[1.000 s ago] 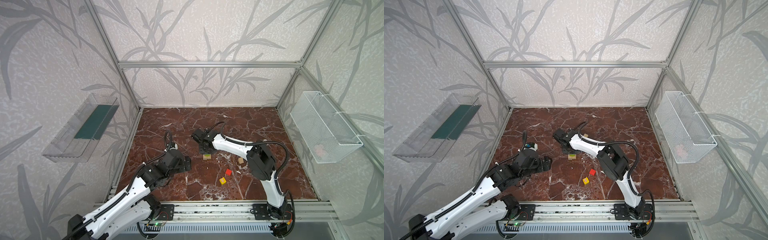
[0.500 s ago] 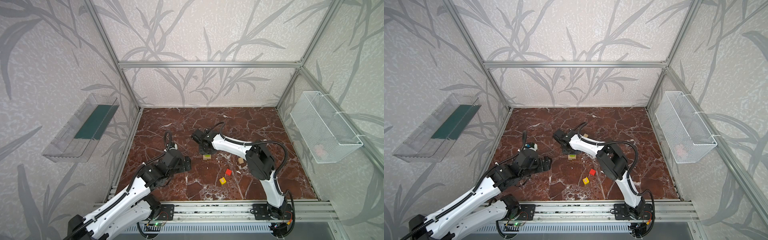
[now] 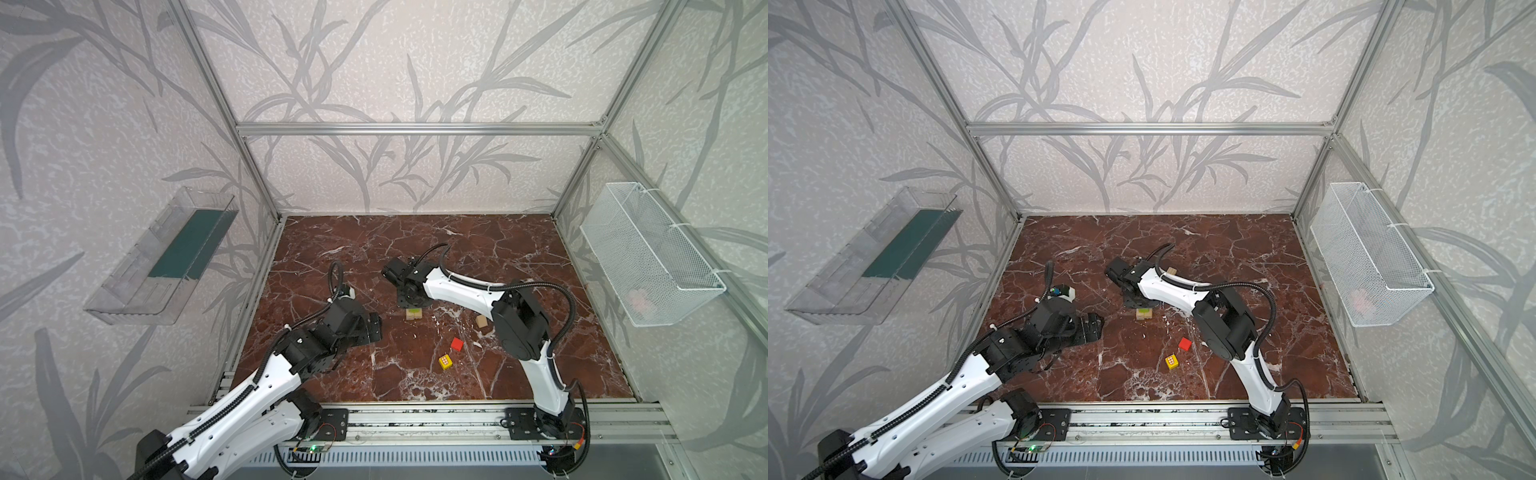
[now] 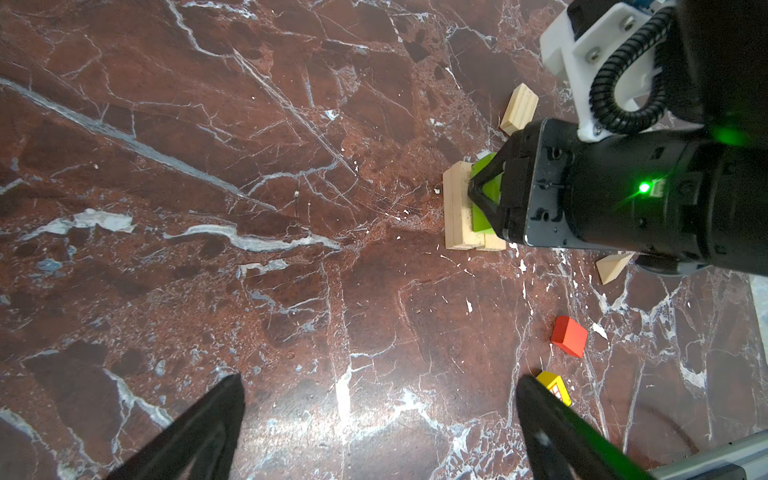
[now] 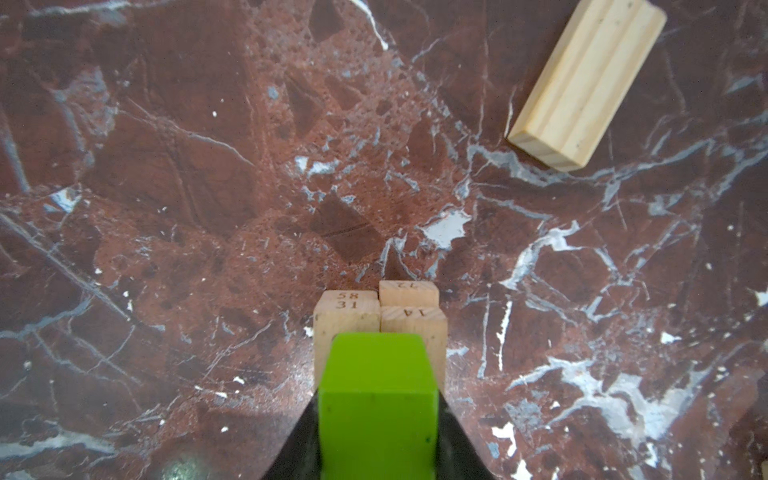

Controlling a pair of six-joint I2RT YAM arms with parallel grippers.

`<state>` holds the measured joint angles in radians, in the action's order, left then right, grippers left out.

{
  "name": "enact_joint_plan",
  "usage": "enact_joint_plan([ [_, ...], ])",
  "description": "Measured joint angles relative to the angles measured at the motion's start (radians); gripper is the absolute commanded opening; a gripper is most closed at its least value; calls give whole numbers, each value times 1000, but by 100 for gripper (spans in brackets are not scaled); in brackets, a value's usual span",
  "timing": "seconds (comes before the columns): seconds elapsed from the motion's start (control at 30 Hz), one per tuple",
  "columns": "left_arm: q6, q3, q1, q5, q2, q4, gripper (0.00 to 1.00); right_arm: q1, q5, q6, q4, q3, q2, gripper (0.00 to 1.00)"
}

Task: Build the wood block tower
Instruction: 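Lower the green block onto the wooden blocks and open the right gripper, then raise the right gripper and move it to the long ridged plain block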

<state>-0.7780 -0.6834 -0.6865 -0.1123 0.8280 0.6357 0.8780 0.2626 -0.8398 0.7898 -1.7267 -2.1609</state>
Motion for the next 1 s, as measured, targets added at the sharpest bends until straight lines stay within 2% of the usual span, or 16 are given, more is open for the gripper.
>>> enact_joint_plan([
  [0.43, 8, -2, 7, 11, 3, 4, 99, 0, -11, 11, -10, 10, 24, 49],
  [0.77, 91, -154, 56, 12, 87, 69, 99, -8, -46, 101, -74, 109, 254, 64],
  [0.9, 126, -211, 66, 35, 172, 58, 99, -56, -96, 134, -128, 163, 303, 68],
  [1.0, 141, -241, 77, 68, 226, 22, 100, -127, -151, 145, -142, 178, 282, 69],
])
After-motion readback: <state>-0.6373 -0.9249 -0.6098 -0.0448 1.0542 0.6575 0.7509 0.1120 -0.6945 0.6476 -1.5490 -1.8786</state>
